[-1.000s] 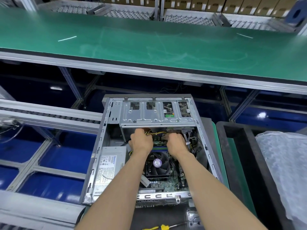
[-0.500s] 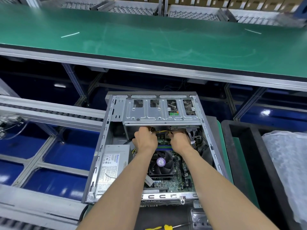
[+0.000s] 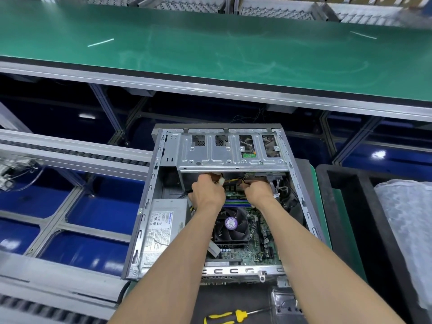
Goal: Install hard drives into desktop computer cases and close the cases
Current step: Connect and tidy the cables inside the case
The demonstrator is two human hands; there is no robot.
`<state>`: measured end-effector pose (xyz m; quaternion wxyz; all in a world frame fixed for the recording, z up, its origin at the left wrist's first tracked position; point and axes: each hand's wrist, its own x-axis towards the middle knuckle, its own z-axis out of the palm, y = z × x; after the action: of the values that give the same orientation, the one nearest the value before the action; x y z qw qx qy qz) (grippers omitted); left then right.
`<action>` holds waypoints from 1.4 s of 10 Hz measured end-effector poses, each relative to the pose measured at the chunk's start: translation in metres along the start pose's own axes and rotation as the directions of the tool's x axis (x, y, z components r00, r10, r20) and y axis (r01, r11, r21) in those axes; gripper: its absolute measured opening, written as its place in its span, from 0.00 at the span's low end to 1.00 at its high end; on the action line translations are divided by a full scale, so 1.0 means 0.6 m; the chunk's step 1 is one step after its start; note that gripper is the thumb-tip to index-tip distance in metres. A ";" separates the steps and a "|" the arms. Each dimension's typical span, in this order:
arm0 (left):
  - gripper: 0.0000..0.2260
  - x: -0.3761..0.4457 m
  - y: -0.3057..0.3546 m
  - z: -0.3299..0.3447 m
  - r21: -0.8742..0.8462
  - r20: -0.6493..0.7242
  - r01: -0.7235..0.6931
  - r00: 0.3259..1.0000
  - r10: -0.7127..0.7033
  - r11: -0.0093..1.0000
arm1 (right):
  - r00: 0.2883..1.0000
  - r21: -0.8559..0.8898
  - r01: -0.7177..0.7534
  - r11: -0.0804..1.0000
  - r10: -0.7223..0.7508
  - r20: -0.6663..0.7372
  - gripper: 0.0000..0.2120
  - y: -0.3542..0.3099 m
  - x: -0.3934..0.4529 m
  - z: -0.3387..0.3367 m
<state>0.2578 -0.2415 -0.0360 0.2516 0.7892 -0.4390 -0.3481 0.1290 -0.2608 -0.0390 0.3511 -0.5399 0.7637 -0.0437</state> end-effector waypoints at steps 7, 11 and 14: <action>0.10 -0.011 -0.007 -0.004 0.074 -0.001 -0.085 0.996 0.085 0.994 | 0.997 0.287 -0.027 0.958 0.046 -0.058 0.16 0.007 -0.001 0.006; 0.02 -0.008 -0.002 0.005 0.103 -0.002 -0.059 0.998 0.060 0.993 | 0.993 0.281 -0.039 0.959 0.068 -0.094 0.16 0.007 0.000 0.010; 0.03 -0.014 -0.001 -0.002 0.086 0.002 -0.092 0.996 0.093 0.992 | 0.997 0.272 -0.022 0.962 0.042 -0.069 0.18 0.005 0.008 0.004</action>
<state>0.2559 -0.2337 -0.0327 0.2336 0.7786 -0.4895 -0.3157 0.1274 -0.2630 -0.0446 0.3938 -0.4727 0.7716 -0.1619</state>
